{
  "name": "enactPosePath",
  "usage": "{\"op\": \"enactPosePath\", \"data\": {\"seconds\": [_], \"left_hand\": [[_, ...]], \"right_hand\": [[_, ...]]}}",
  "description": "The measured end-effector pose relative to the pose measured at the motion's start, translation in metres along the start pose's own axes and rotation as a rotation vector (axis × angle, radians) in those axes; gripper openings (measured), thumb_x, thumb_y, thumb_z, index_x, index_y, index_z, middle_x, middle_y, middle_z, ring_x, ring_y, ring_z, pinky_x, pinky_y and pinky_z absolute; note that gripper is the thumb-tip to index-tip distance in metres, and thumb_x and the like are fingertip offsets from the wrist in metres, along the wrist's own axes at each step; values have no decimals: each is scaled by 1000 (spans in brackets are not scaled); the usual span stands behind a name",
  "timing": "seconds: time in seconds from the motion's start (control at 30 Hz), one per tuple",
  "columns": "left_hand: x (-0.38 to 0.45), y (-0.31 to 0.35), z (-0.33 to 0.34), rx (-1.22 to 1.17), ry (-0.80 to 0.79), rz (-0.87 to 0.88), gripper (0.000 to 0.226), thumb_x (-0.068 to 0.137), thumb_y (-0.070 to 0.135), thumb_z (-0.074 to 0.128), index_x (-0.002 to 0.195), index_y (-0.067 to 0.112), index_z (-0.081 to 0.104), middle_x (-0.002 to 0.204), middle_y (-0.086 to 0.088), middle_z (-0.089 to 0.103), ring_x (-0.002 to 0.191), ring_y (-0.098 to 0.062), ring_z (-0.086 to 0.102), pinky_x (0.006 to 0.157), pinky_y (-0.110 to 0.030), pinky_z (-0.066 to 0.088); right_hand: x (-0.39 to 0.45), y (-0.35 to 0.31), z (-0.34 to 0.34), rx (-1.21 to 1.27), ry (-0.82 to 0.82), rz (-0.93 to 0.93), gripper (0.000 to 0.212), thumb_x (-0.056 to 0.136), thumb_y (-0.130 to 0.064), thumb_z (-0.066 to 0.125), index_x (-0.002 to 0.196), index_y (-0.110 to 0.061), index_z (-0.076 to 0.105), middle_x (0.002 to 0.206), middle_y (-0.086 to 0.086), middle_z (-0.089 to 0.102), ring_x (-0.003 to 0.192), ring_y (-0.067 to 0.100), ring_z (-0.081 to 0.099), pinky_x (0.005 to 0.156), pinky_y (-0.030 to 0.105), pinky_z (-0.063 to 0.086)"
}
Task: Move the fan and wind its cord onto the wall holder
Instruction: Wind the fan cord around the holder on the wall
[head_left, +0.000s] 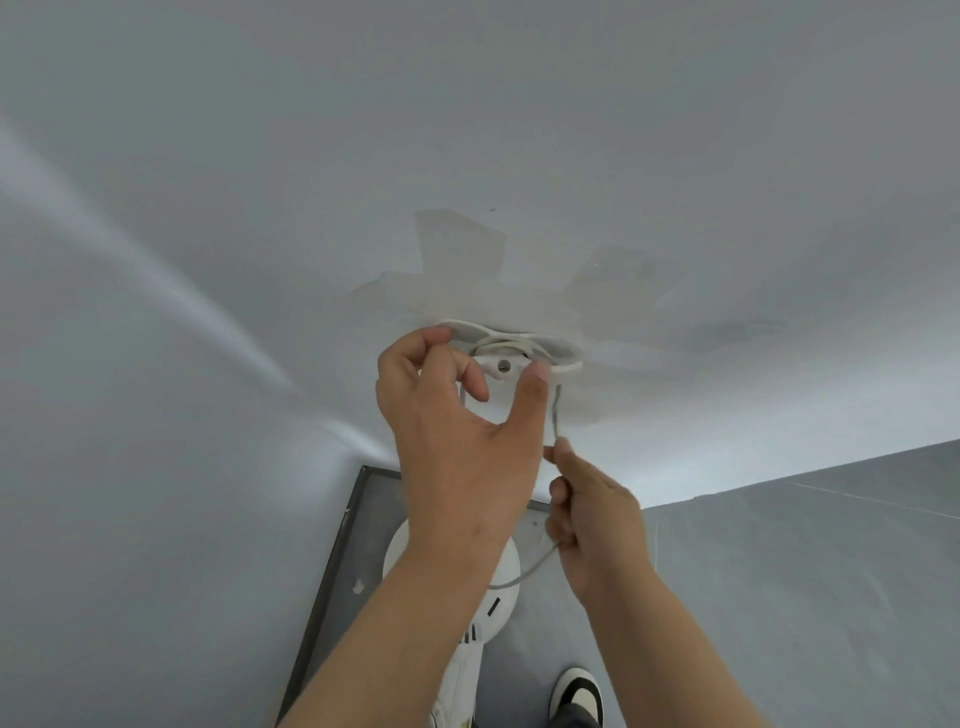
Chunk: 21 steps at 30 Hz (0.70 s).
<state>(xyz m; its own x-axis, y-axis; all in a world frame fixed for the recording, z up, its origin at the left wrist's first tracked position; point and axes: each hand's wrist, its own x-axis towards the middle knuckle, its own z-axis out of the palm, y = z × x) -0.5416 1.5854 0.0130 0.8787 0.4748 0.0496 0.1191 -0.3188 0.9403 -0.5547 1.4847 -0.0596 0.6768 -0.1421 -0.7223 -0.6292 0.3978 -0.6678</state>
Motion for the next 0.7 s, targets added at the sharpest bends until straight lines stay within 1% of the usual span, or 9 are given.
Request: {"op": "enactPosePath", "data": {"seconds": [0.1,0.17,0.23,0.33,0.4,0.47,0.5,0.6,0.7], "left_hand": [[0,2,6,8,13,-3,39,74,29,78,69,23,40,116,11,40,122,-12,43,87,3,27],[0,-1,5,-56,10,-1,35,76,25,77,72,24,42,118,11,41,122,-8,44,92,-3,32],[-2,-6,1,-137,54,12,32,79,18,75,80,25,44,121,10,41,120,-1,46,97,-10,37],[-9,-15,-4,-175,147,-3,32,82,20,72,90,30,42,111,11,43,109,-4,51,94,-16,42],[-14,-25,-6,-124,77,-119,25,85,22,68,89,32,45,102,12,52,97,-6,56,88,-26,47],[-17,-37,-5,-52,-81,-241,14,88,24,63,90,33,53,98,11,61,92,-9,61,85,-36,53],[-18,-43,-5,-3,-147,-271,9,90,25,61,90,33,57,98,11,63,91,-7,61,84,-34,54],[-20,-53,-7,111,-219,-244,10,93,28,58,93,34,65,99,12,65,91,2,59,76,-7,44],[-19,-57,-12,95,-221,-288,9,90,31,64,92,34,72,93,13,71,89,0,64,78,-11,47]], "right_hand": [[-2,13,5,-69,-81,18,57,95,-8,52,41,-24,60,43,-3,38,37,11,23,40,23,21],[-7,19,10,-134,-123,6,65,95,-5,48,33,-25,54,39,-5,38,35,10,24,42,23,22],[-11,22,14,-166,-146,7,62,95,-11,52,35,-25,55,40,-4,40,35,10,25,44,24,22],[-11,24,15,-159,-188,23,50,94,-26,59,44,-24,60,43,-1,43,36,11,27,44,26,22],[-12,23,18,-198,-215,9,50,94,-30,59,44,-26,60,42,-2,44,38,11,29,43,25,24],[-14,27,23,-321,-194,-68,56,94,-22,57,38,-22,53,38,-5,42,39,12,30,42,24,26],[-14,30,24,-410,-175,-140,55,92,-16,56,38,-17,47,37,-6,40,40,13,30,43,24,26],[-12,41,28,-673,-160,-364,37,88,-10,52,51,-7,47,41,-3,42,44,14,34,48,31,30],[-10,46,24,-785,-205,-445,34,91,-19,47,57,-16,55,48,-2,54,46,15,45,49,33,37]]}}
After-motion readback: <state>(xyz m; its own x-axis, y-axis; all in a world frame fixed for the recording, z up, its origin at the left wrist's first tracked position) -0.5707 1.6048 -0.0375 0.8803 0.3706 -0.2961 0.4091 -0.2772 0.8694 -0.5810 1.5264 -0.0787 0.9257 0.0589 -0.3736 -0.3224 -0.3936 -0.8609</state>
